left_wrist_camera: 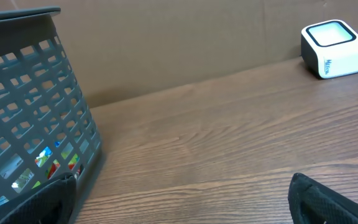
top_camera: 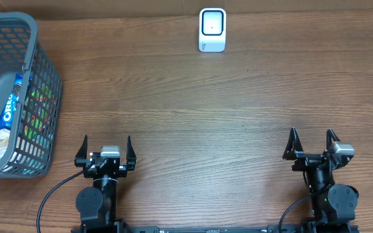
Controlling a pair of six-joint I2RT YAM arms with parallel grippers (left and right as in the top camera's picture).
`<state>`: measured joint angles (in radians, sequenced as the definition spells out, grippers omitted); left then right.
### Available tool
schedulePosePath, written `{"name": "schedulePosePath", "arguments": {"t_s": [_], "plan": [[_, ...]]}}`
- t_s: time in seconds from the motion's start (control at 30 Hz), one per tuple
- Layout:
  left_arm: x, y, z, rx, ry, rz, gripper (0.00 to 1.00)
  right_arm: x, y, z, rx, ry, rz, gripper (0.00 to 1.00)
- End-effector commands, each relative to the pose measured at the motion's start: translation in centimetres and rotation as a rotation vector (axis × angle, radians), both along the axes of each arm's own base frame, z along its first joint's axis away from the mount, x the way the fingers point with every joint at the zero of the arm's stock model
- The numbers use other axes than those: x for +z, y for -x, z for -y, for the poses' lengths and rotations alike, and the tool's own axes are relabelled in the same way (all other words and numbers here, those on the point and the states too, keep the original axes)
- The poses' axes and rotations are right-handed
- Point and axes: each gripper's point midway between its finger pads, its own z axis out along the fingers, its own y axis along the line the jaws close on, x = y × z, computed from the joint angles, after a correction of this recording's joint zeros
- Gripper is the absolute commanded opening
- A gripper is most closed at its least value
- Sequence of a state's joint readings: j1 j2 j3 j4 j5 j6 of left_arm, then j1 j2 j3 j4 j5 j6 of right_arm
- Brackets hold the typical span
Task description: Scan the item barcode
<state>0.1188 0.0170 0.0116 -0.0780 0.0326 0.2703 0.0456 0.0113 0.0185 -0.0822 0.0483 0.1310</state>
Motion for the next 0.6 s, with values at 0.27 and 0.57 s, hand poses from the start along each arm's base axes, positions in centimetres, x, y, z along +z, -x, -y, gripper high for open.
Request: {"name": "schedulePosePath", "arguments": {"t_s": [0.27, 0.57], "plan": [[-0.14, 0.01, -0.23, 0.009, -0.022, 0.0, 1.0, -0.22, -0.02, 0.09, -0.003, 0.001, 0.002, 1.0], [0.1, -0.05, 0.34, -0.024, -0.02, 0.01, 1.0, -0.23, -0.02, 0.13, -0.005, 0.001, 0.002, 1.0]]}}
